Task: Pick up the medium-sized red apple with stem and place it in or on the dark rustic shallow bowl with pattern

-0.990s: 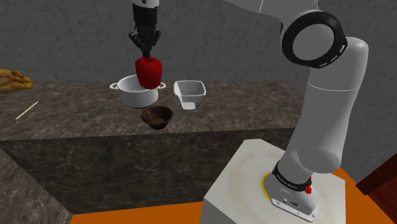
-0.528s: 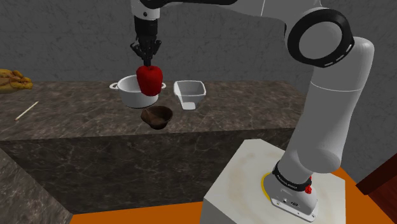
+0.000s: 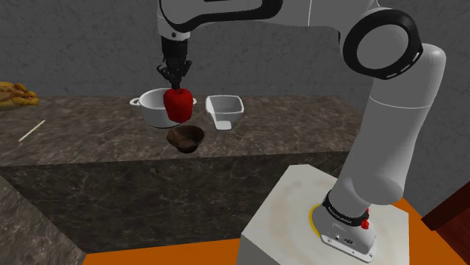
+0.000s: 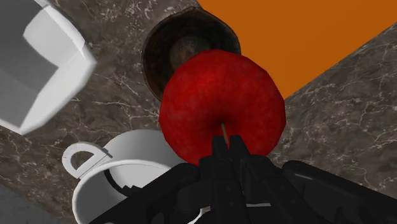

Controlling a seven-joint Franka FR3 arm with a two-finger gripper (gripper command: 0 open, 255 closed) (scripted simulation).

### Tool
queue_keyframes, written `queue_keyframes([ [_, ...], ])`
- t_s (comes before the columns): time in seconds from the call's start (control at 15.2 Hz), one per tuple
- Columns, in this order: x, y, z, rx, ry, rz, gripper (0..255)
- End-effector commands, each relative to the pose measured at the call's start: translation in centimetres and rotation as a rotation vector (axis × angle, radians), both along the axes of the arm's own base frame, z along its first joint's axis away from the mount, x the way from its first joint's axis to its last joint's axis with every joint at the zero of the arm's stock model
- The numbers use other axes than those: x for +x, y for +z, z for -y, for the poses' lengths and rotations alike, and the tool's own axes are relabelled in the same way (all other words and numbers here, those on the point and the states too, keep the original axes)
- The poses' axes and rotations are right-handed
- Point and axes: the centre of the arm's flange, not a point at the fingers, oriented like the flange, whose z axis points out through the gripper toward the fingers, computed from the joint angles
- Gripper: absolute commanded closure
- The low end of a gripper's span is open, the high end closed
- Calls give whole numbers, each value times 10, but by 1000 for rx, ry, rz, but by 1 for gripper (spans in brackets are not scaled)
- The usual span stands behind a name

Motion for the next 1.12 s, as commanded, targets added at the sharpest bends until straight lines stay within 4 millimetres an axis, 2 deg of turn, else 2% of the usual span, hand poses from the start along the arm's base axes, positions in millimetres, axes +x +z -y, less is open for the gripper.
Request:
queue_keyframes([
  [0.0, -1, -12, 0, 0, 0, 1, 255],
  [0.66, -1, -65, 0, 0, 0, 1, 255],
  [1.06, -1, -65, 0, 0, 0, 1, 255],
])
